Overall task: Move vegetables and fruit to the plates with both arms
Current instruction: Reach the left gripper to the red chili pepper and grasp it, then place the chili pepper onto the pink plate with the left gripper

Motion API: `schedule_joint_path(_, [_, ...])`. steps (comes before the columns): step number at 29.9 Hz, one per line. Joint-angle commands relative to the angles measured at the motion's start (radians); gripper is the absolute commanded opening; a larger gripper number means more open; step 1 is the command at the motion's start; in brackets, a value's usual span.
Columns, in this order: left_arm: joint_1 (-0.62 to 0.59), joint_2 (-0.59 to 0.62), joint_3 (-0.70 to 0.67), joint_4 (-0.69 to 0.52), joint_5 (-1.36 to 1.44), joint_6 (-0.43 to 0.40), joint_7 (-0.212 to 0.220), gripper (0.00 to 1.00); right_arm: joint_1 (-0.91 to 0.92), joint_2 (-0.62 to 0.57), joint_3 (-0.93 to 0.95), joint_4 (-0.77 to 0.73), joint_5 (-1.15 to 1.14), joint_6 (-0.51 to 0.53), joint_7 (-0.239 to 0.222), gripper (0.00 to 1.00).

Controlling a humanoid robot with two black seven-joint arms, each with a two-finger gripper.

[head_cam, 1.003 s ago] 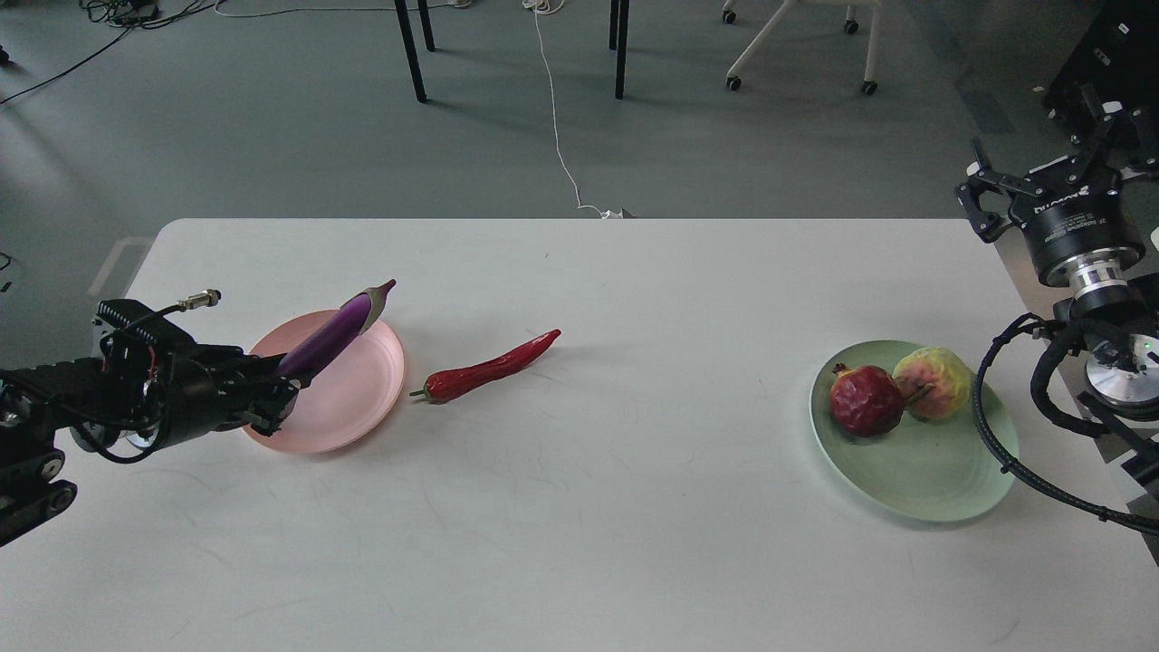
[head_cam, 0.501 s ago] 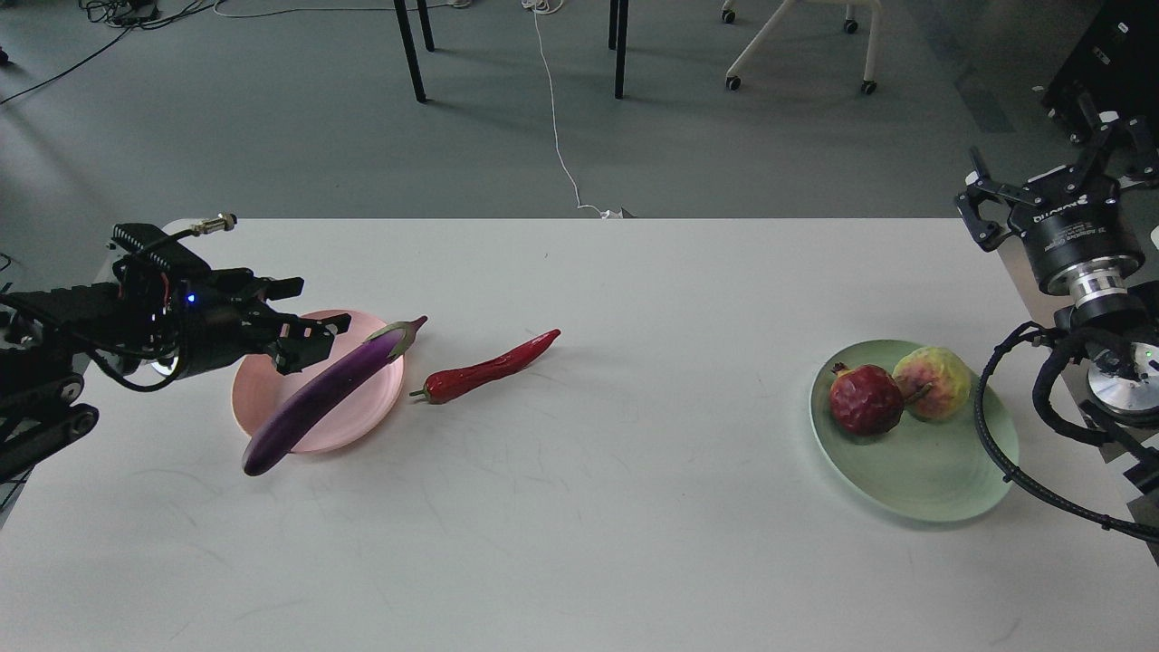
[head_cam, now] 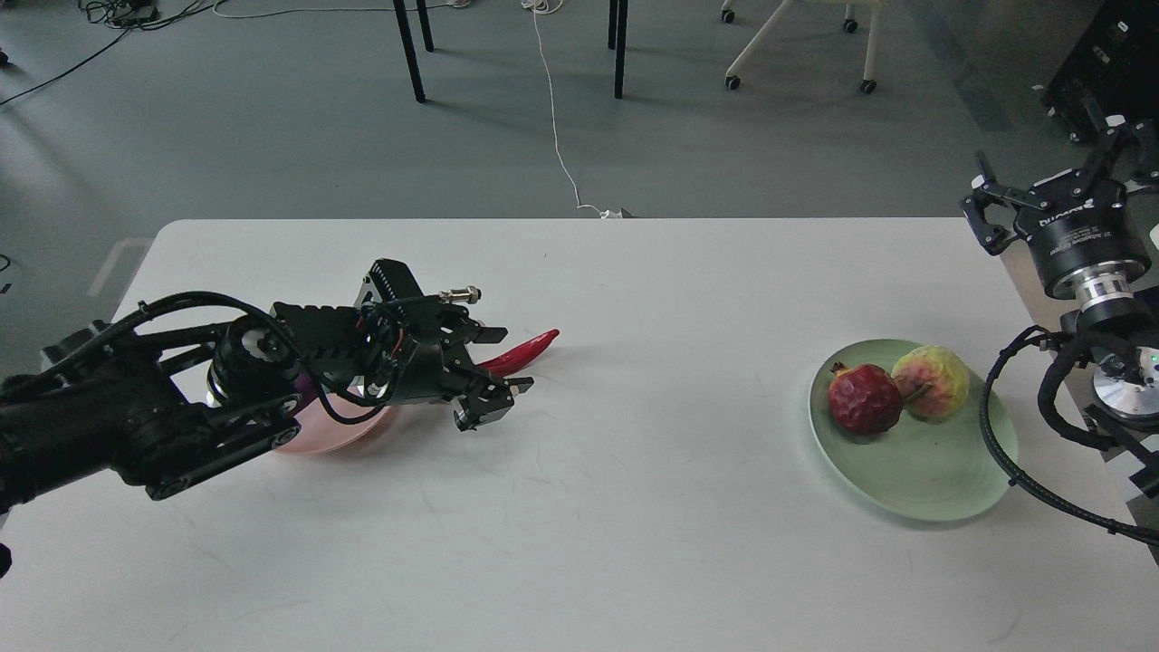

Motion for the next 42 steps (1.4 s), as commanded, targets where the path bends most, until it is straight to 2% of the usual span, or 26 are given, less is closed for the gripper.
schedule_joint_path(1, [0.030,-0.029,0.006,0.083,0.012,0.009,0.000,0.60,-0.006,-0.001,0.002,0.000,0.000,0.005,0.001,0.99])
schedule_joint_path(7, [0.049,-0.025,-0.004,0.114,0.011,0.043,0.000,0.59,-0.006,0.000,0.002,0.002,0.002,0.005,0.001,0.99])
schedule_joint_path(17, [0.052,-0.017,-0.023,0.137,0.000,0.044,0.000,0.58,-0.006,0.002,0.002,0.003,0.000,0.005,0.001,0.99])
schedule_joint_path(18, [0.055,-0.020,-0.020,0.146,0.000,0.044,0.000,0.54,-0.006,0.002,0.002,0.003,0.000,0.005,0.001,0.99])
schedule_joint_path(20, [0.056,-0.021,-0.014,0.154,0.001,0.044,0.000,0.37,-0.006,0.005,0.003,0.003,0.000,0.005,0.001,0.99])
schedule_joint_path(21, [0.064,-0.021,-0.012,0.158,0.001,0.043,0.000,0.33,-0.006,0.006,0.002,0.003,0.000,0.005,0.001,0.99])
schedule_joint_path(28, [0.082,-0.002,-0.031,0.149,-0.002,0.046,-0.003,0.15,-0.004,0.012,0.002,0.000,0.000,0.005,0.001,0.99])
schedule_joint_path(33, [0.075,0.090,-0.092,0.053,-0.023,0.044,-0.009,0.12,-0.003,0.012,0.002,-0.001,0.000,0.005,0.001,0.99])
schedule_joint_path(38, [0.079,0.309,-0.109,-0.107,-0.094,0.044,-0.010,0.12,-0.001,0.008,0.003,-0.005,0.000,0.005,0.001,0.99])
schedule_joint_path(42, [0.139,0.468,-0.101,-0.168,-0.100,0.055,-0.013,0.12,-0.003,0.012,0.002,-0.023,0.000,0.008,0.001,0.99])
